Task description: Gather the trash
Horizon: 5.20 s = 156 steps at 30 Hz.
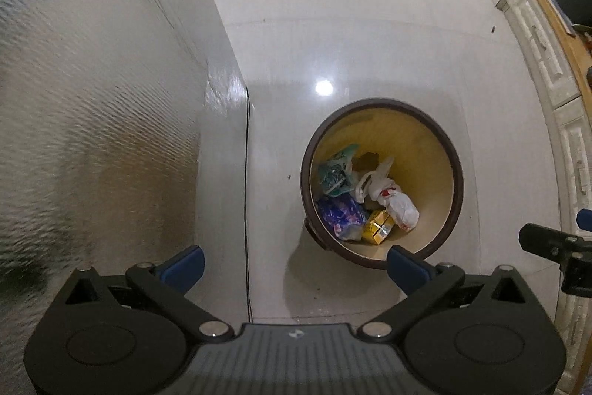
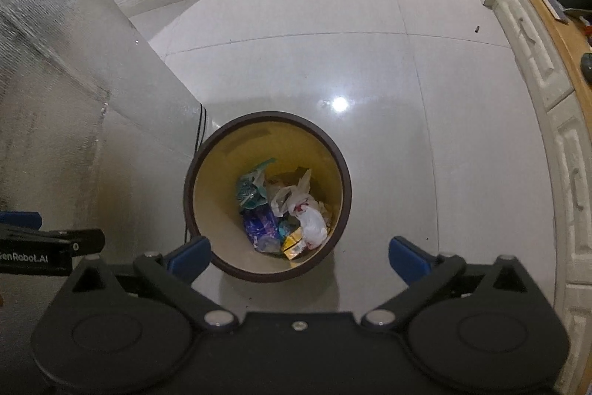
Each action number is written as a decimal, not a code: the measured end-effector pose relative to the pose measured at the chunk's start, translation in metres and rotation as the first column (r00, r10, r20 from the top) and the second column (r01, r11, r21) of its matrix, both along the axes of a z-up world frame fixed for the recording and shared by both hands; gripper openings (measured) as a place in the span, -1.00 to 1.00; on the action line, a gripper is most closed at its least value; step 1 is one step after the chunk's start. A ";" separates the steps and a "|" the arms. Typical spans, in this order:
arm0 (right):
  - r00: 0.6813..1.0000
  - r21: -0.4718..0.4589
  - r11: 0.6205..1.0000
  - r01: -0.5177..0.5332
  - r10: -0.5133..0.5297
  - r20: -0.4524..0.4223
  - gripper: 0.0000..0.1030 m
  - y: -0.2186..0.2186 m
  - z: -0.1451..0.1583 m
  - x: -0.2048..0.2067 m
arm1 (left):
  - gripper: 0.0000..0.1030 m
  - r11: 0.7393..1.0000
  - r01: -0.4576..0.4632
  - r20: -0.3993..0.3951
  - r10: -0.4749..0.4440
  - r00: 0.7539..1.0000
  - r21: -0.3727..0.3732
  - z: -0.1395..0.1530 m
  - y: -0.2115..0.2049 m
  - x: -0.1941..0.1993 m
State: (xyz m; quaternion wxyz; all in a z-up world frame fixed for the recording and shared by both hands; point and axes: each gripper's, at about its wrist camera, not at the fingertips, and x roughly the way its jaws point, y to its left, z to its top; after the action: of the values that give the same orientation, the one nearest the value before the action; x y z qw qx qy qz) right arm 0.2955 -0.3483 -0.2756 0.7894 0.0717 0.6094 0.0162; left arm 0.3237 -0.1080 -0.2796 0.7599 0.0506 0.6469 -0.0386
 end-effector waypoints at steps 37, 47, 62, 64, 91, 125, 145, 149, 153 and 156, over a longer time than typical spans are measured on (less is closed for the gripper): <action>0.932 -0.042 0.998 0.045 -0.027 0.362 0.98 -0.013 0.212 -0.166 | 1.00 0.997 0.058 0.471 -0.024 0.882 -0.056 0.223 0.006 -0.161; 0.895 -0.031 0.998 0.055 -0.035 0.444 0.97 -0.019 0.237 -0.216 | 1.00 0.994 0.092 0.542 -0.046 0.839 -0.057 0.234 0.005 -0.216; 0.863 -0.063 0.994 0.086 -0.042 0.503 0.98 -0.015 0.221 -0.265 | 1.00 0.996 0.050 0.597 0.000 0.803 -0.068 0.223 0.010 -0.261; 0.858 -0.060 0.994 0.090 -0.047 0.512 0.98 -0.012 0.220 -0.267 | 1.00 0.996 0.043 0.599 0.014 0.800 -0.080 0.220 0.013 -0.264; 0.832 -0.087 0.992 0.094 -0.030 0.554 0.98 0.001 0.207 -0.277 | 1.00 0.995 0.063 0.597 -0.003 0.802 -0.080 0.201 0.030 -0.267; 0.831 -0.114 0.990 0.082 -0.005 0.556 0.98 0.007 0.209 -0.278 | 1.00 0.995 0.073 0.600 -0.014 0.800 -0.074 0.202 0.031 -0.269; 0.831 -0.117 0.990 0.081 -0.002 0.557 0.98 0.007 0.209 -0.278 | 1.00 0.994 0.079 0.601 -0.020 0.799 -0.073 0.203 0.030 -0.270; 0.831 -0.118 0.990 0.081 -0.002 0.556 0.98 0.007 0.210 -0.279 | 1.00 0.994 0.079 0.601 -0.020 0.799 -0.073 0.203 0.029 -0.270; 0.831 -0.118 0.990 0.082 -0.002 0.557 0.98 0.007 0.210 -0.279 | 1.00 0.994 0.079 0.601 -0.019 0.799 -0.073 0.203 0.029 -0.270; 0.831 -0.118 0.990 0.081 -0.002 0.556 0.98 0.007 0.209 -0.279 | 1.00 0.994 0.080 0.601 -0.020 0.799 -0.074 0.203 0.029 -0.271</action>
State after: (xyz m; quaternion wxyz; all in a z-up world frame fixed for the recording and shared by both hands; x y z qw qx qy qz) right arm 0.0169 -0.3411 -0.0662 0.9353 0.0230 0.3523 -0.0225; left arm 0.0529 -0.0789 -0.0769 0.9256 0.0409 0.3696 -0.0714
